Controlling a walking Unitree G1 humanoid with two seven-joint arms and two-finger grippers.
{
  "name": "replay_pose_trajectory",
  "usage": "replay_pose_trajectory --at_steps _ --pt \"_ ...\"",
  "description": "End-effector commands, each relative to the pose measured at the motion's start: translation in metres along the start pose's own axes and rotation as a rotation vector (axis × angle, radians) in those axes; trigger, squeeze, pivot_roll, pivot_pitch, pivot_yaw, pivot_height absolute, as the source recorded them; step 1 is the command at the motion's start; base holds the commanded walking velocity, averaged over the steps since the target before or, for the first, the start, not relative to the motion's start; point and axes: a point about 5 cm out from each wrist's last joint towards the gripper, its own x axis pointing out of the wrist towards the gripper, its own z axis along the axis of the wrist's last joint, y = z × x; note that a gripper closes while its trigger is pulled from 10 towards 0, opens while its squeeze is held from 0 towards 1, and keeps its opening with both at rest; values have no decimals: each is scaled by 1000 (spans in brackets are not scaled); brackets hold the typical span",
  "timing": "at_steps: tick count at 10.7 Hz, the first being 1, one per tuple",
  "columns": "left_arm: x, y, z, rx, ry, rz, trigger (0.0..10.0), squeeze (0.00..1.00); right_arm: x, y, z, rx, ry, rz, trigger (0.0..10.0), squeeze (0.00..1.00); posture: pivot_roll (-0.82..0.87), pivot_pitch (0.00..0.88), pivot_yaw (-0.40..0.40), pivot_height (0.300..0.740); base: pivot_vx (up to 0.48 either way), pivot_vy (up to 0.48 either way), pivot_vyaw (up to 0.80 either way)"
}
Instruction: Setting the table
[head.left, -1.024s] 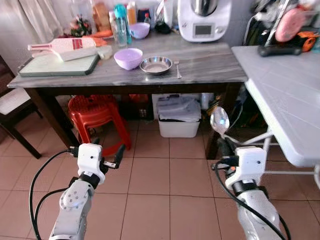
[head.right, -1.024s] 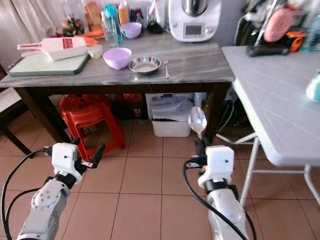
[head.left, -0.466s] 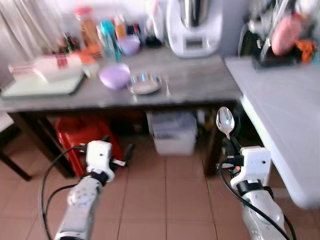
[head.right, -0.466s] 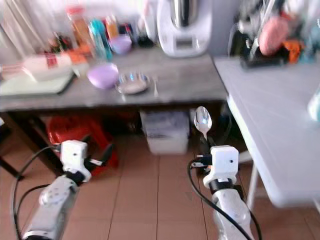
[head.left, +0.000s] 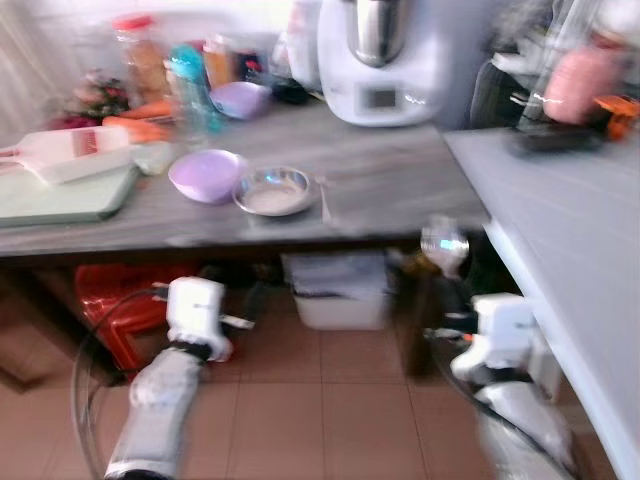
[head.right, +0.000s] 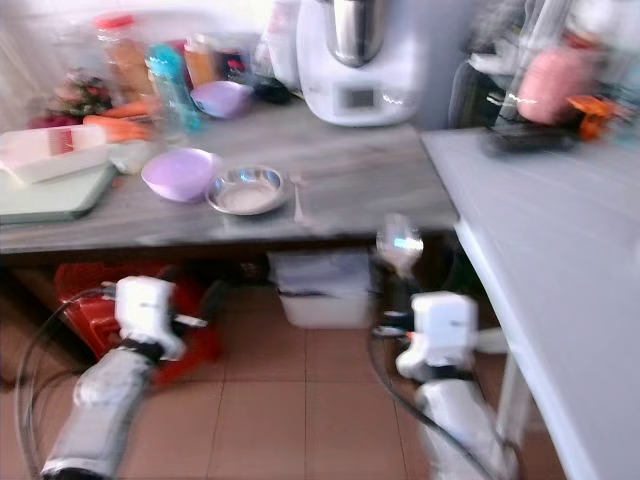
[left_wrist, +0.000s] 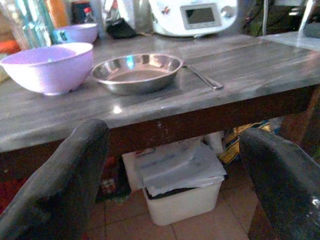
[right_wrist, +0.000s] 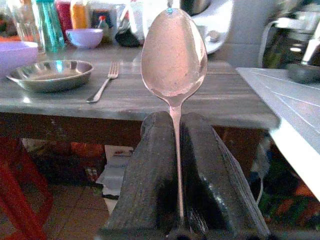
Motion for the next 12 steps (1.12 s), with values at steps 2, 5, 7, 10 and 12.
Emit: replay_pose_trajectory --at_steps 2,5,7,10,12 --pt "-3 15 1 26 7 35 10000 0 5 10 8 30 -39 24 10000 0 -13 0 75 740 480 0 0" --pt "-3 13 1 22 7 29 10000 0 5 10 8 34 -39 24 10000 0 -12 0 72 740 480 0 0" --pt "-3 12 1 18 9 27 10000 0 6 10 8 40 -37 15 10000 0 -12 0 70 740 429 0 0" --pt "-4 9 1 9 -7 18 10000 0 7 7 7 45 -31 -2 10000 0 -10 0 67 740 215 0 0" --pt "-13 11 9 34 -55 -7 10000 0 7 5 6 52 -26 -20 10000 0 -10 0 66 740 0 0 0"
